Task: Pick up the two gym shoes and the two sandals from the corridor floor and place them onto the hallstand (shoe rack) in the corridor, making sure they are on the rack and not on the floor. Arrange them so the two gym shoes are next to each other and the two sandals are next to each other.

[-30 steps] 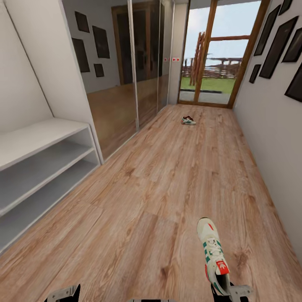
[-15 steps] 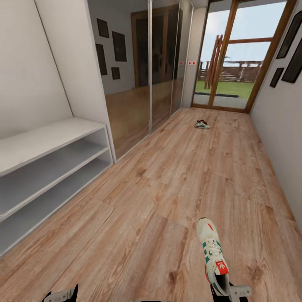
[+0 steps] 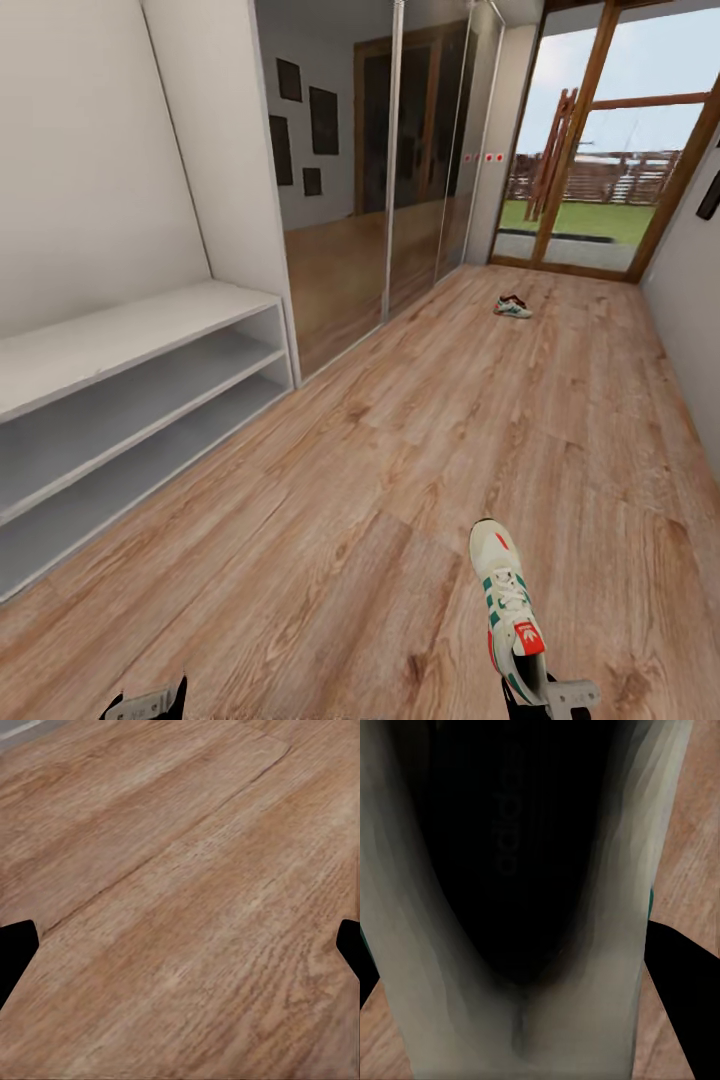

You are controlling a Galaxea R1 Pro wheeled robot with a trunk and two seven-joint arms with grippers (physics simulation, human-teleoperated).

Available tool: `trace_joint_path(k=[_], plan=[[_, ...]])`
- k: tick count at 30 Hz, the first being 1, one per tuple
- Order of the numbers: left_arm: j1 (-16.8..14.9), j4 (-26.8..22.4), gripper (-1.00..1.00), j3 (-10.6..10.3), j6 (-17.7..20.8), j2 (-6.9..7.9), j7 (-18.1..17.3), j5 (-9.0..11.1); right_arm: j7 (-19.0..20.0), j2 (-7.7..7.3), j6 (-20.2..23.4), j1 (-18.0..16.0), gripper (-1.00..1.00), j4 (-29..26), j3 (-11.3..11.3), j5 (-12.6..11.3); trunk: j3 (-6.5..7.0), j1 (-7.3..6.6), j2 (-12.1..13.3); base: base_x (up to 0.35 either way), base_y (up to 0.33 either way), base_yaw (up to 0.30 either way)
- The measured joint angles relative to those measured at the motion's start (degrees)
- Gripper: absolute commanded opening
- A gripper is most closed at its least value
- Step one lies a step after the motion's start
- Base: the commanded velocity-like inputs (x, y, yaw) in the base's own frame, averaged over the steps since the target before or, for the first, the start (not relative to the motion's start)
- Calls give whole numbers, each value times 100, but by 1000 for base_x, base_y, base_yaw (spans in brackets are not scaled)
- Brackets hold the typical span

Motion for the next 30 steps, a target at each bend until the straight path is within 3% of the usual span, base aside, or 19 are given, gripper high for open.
trace_joint_path(k=[13,20,30], plan=[[0,-1,100,6,8,-1,2,-5,0,6,0,0,-100,-6,6,0,73,0,0,-79,-255,227],[0,5,100,8,16,0,9,-5,0,190,1,0,-100,-8,5,13,78,0,0,-80,-257,274],[0,6,100,10,28,0,8,-5,0,220,0,0,-100,-7,0,8,65,-1,0,-21,-156,276]])
